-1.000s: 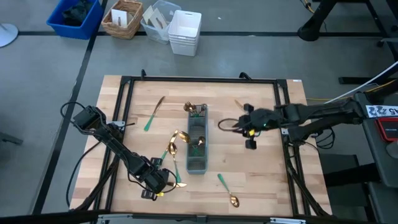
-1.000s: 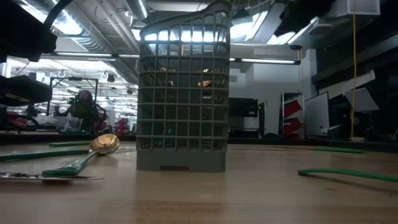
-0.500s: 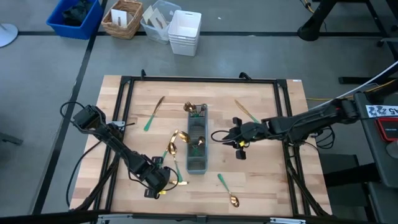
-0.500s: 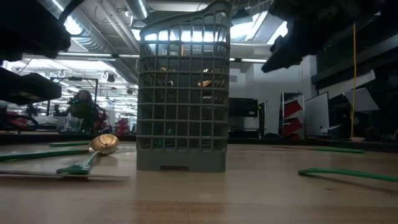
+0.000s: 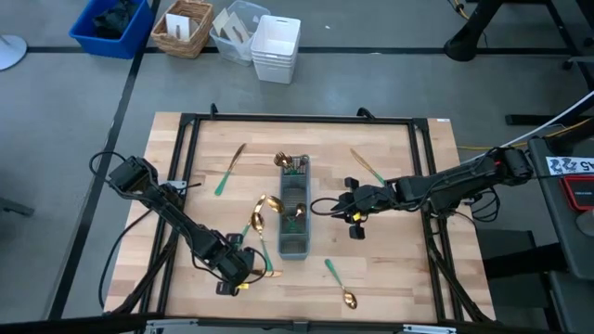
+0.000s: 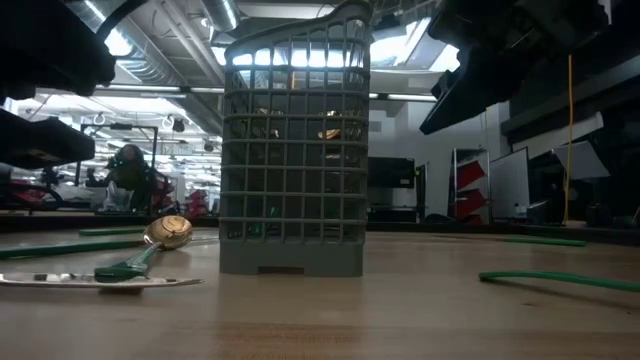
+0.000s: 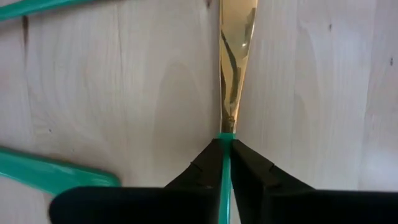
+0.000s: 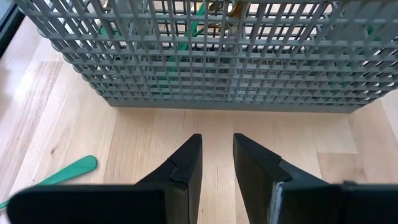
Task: Sort silverware
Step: Put the green knife into the utensil rack
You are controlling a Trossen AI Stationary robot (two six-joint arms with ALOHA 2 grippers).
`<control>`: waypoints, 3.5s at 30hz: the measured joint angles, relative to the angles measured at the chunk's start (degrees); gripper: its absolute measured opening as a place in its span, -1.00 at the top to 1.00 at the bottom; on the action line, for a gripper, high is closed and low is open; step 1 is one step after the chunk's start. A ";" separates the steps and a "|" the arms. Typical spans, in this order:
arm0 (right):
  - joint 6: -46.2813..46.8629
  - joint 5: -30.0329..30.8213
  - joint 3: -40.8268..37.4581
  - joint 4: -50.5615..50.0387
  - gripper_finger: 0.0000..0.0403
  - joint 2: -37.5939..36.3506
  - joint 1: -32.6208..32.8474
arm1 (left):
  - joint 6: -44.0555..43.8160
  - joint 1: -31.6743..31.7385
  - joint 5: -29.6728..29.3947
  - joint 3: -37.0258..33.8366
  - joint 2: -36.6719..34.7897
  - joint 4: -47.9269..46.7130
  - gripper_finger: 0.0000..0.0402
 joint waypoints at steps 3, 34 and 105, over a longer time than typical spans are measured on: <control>0.00 0.00 0.00 0.00 0.54 0.00 0.00 | -1.90 -0.02 0.18 0.00 0.00 -0.11 0.77; 0.24 -0.52 0.04 -0.09 0.54 0.02 -0.02 | 3.90 0.07 -3.06 0.33 3.63 4.24 0.56; -5.21 8.53 13.09 21.72 0.54 35.85 23.26 | 2.01 4.68 -7.03 0.11 10.13 29.76 0.98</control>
